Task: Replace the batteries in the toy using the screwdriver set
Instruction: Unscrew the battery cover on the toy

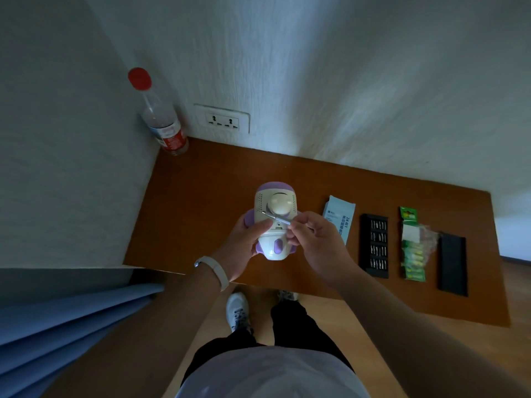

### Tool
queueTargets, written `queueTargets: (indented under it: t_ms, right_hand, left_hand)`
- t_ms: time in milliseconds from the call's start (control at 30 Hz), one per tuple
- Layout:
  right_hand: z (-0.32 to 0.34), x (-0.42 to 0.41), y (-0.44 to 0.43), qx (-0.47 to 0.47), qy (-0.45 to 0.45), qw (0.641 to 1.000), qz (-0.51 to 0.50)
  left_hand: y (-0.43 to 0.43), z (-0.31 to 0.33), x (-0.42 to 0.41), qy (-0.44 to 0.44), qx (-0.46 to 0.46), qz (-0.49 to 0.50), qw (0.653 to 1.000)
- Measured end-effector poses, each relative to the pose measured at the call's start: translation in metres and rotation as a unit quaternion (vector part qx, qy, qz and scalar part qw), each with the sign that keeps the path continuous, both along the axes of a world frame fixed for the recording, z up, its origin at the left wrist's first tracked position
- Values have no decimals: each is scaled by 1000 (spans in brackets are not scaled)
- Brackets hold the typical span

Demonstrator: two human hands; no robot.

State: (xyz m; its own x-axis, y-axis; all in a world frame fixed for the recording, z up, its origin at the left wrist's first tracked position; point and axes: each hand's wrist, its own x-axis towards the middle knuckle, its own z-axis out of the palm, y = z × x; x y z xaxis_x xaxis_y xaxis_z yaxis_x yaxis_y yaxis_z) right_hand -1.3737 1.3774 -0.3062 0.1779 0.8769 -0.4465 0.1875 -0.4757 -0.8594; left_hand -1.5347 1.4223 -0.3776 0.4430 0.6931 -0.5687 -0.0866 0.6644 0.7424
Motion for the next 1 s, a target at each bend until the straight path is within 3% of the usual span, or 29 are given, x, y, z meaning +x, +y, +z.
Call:
queueTargets:
  t_ms: [300,600,833,1000]
  right_hand:
    - [14,-3,-10,0,-13,1000,13]
    - [74,-20,-27,66,46,997,19]
    - [131,-29,-41,158,-38,983,81]
    - [176,-41,-50,237,-134,952,143]
  left_hand:
    - [-8,6,4,-18,15,23,999]
    - [-18,59,-19,-31,111,103,988]
    - [-19,114,-47,-22,192,172,966]
    - [-28,159,-65,-21,232,223,947]
